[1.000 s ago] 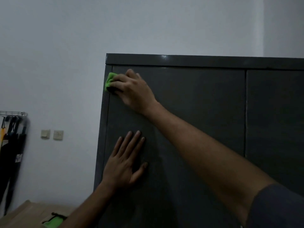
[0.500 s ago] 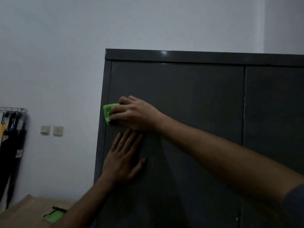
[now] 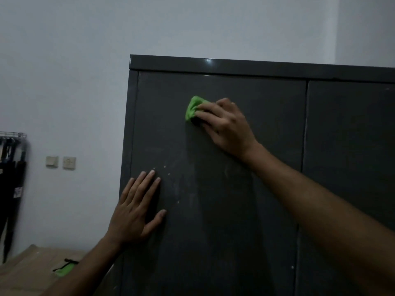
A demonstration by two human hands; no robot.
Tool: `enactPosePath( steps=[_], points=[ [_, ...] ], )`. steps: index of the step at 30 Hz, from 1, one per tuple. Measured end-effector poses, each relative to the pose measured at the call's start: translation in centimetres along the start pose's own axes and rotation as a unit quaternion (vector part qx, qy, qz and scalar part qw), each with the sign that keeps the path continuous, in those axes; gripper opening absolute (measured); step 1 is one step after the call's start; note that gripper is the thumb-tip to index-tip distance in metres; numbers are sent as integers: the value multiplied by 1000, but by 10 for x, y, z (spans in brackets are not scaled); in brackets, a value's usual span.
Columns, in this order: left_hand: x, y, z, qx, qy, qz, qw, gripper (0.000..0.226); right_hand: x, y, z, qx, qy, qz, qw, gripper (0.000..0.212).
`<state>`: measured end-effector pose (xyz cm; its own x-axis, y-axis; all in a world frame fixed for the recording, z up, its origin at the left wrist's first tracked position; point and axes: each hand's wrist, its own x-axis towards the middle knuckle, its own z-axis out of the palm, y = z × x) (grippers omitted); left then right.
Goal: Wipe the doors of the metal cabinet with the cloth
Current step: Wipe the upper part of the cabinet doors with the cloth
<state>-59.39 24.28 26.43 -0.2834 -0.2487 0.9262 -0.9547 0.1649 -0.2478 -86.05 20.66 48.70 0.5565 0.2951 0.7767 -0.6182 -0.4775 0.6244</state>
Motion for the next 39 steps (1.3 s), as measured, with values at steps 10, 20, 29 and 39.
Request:
enactPosePath(
  steps=[10, 20, 29, 39],
  points=[
    [-15, -10, 10, 25, -23, -6, 999, 83, -26, -26, 9, 16, -18, -48, 999, 28],
    [-16, -11, 12, 22, -15, -4, 1000, 83, -32, -55, 22, 14, -57, -107, 992, 31],
    [-18, -13, 14, 14, 0, 5, 1000, 83, -15, -81, 34, 20, -127, -210, 969, 38],
    [-19, -14, 16, -3, 3, 3, 1000, 82, 28, -121, 56, 30, -181, -185, 966, 45]
  ],
)
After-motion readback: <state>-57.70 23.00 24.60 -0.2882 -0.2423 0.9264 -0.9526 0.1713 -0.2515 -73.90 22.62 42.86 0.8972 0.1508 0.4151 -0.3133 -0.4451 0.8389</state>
